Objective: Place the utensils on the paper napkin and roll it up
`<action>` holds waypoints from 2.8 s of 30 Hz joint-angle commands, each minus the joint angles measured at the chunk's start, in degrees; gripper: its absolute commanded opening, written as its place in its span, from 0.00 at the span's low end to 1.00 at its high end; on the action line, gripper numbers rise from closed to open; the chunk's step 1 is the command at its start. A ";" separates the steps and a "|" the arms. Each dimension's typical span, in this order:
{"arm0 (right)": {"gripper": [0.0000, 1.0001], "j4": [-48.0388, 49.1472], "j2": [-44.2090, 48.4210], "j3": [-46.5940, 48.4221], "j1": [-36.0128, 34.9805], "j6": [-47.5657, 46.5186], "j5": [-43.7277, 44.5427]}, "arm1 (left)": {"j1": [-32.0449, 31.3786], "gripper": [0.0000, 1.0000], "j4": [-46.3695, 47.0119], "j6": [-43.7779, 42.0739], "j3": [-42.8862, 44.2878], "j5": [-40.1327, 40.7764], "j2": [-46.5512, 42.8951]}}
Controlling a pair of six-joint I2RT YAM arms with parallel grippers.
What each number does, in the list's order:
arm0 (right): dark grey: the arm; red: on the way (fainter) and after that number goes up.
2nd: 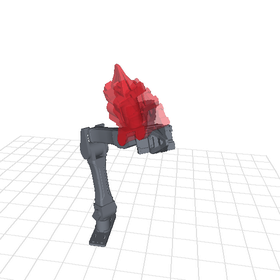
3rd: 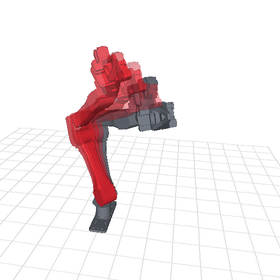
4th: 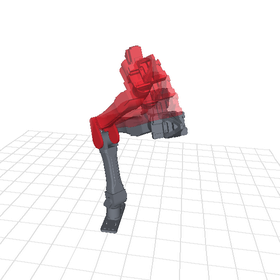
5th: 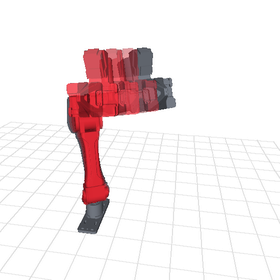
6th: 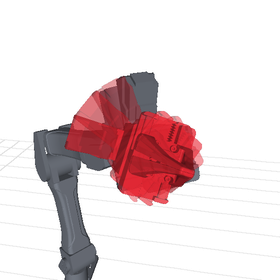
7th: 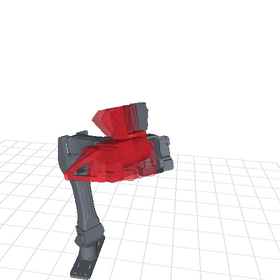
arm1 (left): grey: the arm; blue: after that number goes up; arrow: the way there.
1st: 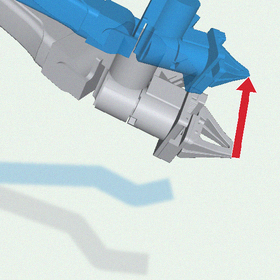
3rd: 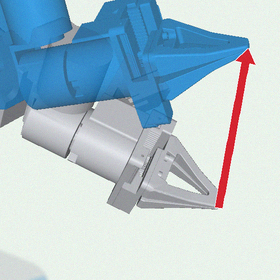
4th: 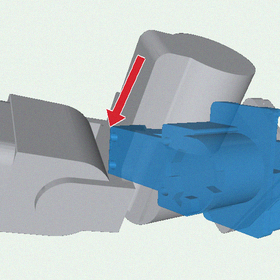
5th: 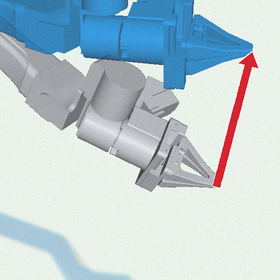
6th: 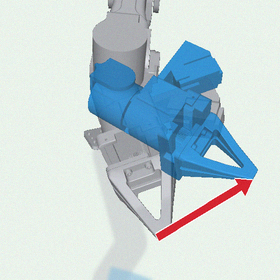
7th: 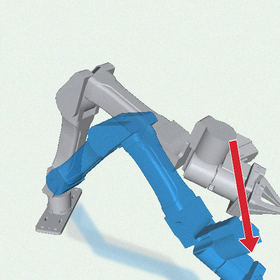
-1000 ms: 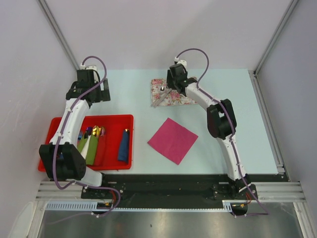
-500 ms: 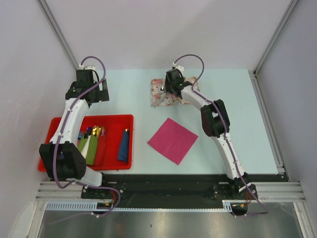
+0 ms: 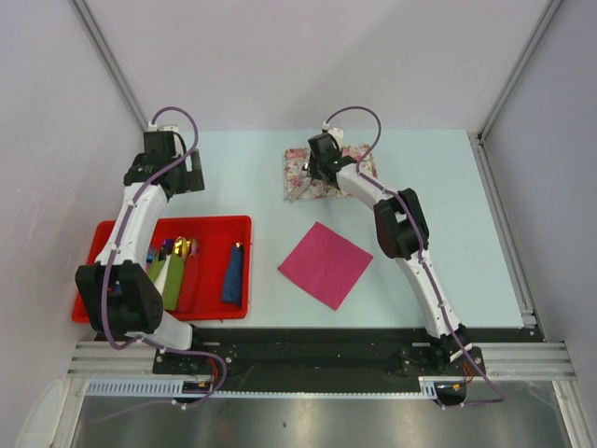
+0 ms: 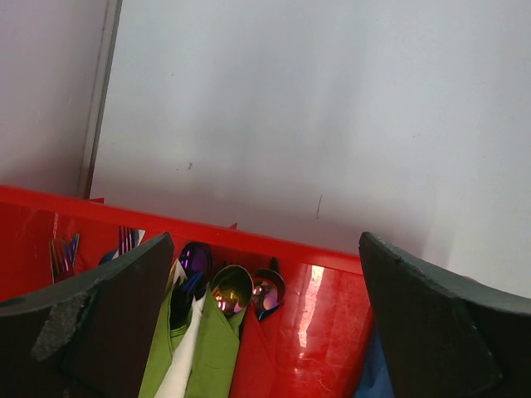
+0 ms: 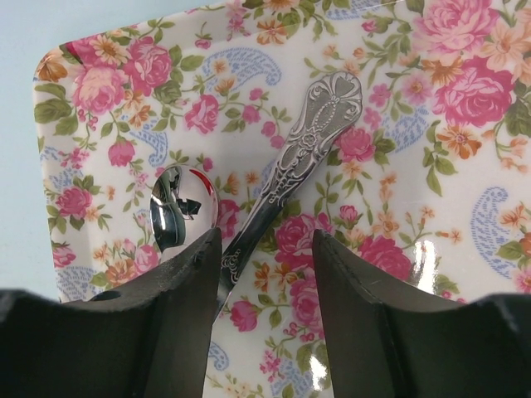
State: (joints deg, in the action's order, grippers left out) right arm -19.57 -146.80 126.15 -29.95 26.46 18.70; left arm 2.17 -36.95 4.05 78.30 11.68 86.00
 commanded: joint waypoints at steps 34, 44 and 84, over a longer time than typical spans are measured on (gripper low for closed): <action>0.37 -13.65 -5.60 7.98 -1.07 -1.85 -0.05 | 3.01 1.00 2.14 -0.45 -1.57 0.54 -0.92; 0.41 -13.47 -5.51 7.71 -0.72 0.26 -4.37 | 3.36 1.00 2.14 -0.71 -1.22 0.36 -0.57; 0.29 -21.82 -3.75 11.05 2.10 -6.33 -8.94 | 3.71 1.00 1.88 -0.10 0.27 -1.05 1.81</action>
State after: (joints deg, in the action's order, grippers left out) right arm -35.88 -149.14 135.52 -27.05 20.95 7.57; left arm 5.28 -36.12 4.01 76.82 11.35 87.44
